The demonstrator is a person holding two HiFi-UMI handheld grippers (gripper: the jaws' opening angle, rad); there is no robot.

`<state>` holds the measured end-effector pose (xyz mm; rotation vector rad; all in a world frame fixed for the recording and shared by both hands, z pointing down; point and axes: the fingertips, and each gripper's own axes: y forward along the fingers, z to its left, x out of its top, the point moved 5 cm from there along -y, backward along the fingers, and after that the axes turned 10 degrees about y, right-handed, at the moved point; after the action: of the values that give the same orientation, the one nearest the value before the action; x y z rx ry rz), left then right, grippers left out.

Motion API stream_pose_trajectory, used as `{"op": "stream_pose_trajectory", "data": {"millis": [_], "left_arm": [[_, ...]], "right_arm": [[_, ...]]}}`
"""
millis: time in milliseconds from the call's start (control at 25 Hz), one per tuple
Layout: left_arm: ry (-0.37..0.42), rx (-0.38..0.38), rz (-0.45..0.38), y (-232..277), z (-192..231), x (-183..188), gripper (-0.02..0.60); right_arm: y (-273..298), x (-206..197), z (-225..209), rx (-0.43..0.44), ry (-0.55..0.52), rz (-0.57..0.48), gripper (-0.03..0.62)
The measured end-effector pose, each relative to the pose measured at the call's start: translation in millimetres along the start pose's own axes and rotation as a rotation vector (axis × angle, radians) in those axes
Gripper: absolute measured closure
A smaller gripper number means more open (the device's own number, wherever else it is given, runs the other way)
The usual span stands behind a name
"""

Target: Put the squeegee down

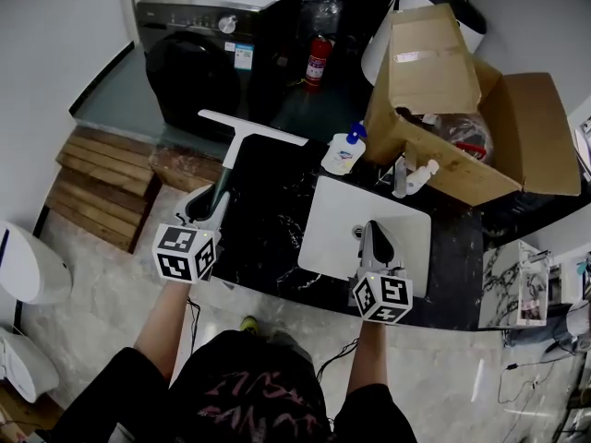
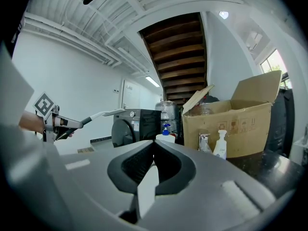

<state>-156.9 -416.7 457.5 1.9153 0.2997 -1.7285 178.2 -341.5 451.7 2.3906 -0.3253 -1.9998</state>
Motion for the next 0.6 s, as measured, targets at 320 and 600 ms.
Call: {"op": "stream_pose_trajectory", "data": {"millis": [320,600], "left_arm": [[0.010,0.024,0.019,14,-3,2,0.482],[0.031,0.056,0.012,20,-8,18,0.481]], "right_arm": [[16,3,-5,0.048,-0.004,0.000,0.592],[27,9,-18,0.081,0.007,-0.002,0.592]]}}
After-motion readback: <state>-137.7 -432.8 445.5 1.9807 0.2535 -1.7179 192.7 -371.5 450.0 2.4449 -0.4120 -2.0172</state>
